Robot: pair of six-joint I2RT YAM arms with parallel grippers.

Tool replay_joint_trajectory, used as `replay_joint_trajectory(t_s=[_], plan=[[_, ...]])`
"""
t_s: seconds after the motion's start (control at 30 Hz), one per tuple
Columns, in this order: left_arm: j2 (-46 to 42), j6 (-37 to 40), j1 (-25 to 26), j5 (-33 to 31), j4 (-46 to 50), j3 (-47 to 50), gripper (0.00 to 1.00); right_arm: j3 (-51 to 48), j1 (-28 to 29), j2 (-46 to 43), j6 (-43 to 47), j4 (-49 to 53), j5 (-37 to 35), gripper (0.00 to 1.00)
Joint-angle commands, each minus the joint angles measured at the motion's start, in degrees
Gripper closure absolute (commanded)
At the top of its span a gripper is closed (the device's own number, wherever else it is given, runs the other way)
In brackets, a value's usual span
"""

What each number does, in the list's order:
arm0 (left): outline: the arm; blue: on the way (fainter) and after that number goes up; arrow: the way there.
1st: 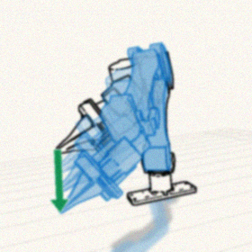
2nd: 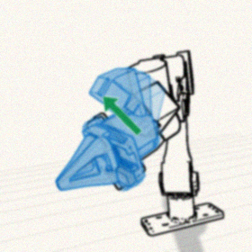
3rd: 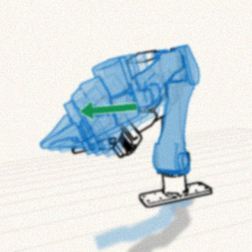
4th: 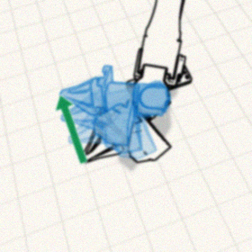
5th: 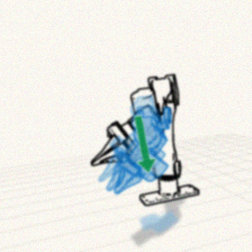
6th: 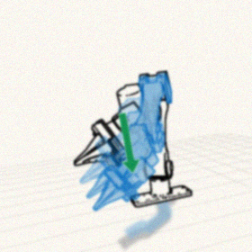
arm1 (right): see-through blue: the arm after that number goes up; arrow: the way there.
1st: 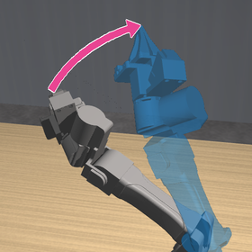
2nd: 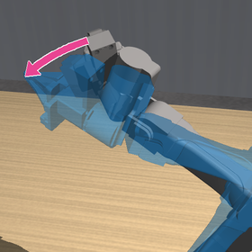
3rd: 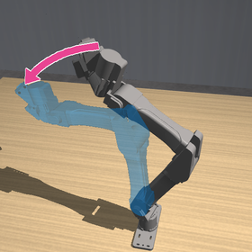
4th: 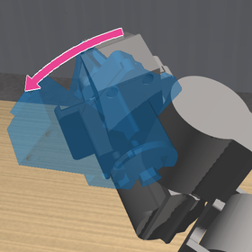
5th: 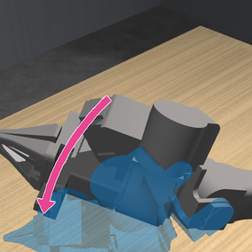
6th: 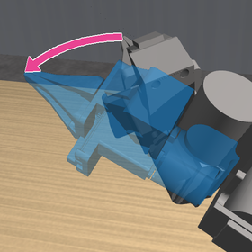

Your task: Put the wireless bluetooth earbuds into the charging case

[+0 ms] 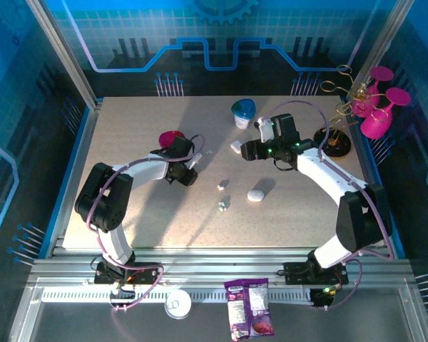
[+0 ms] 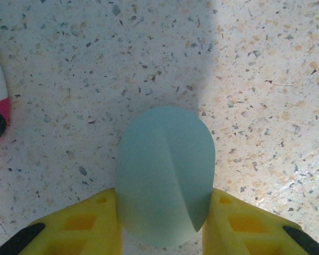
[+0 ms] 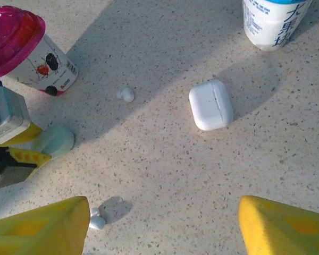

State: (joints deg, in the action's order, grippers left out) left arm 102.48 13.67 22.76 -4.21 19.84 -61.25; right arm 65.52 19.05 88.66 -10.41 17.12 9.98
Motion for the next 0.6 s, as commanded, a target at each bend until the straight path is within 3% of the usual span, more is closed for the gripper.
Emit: replay_joint_trajectory(t_s=[0.0, 0.17, 0.43, 0.57], plan=[[-2.0, 0.6, -0.5, 1.1, 0.7, 0.8, 0.68, -1.1, -0.6, -3.4, 0.9, 0.8, 2.5, 0.26], [-9.6, 2.8, -0.6, 7.9, -2.4, 4.4, 0.68, -2.3, -0.5, -6.3, 5.2, 0.4, 8.1, 0.26], [-21.3, 9.0, -0.5, 25.5, -4.8, 11.4, 0.67, -4.1, 5.2, -10.2, 20.2, -1.7, 23.6, 0.26], [-25.7, 11.3, -0.6, 35.8, -7.4, 14.7, 0.67, -3.0, 7.5, -9.5, 25.7, 0.3, 26.9, 0.25]])
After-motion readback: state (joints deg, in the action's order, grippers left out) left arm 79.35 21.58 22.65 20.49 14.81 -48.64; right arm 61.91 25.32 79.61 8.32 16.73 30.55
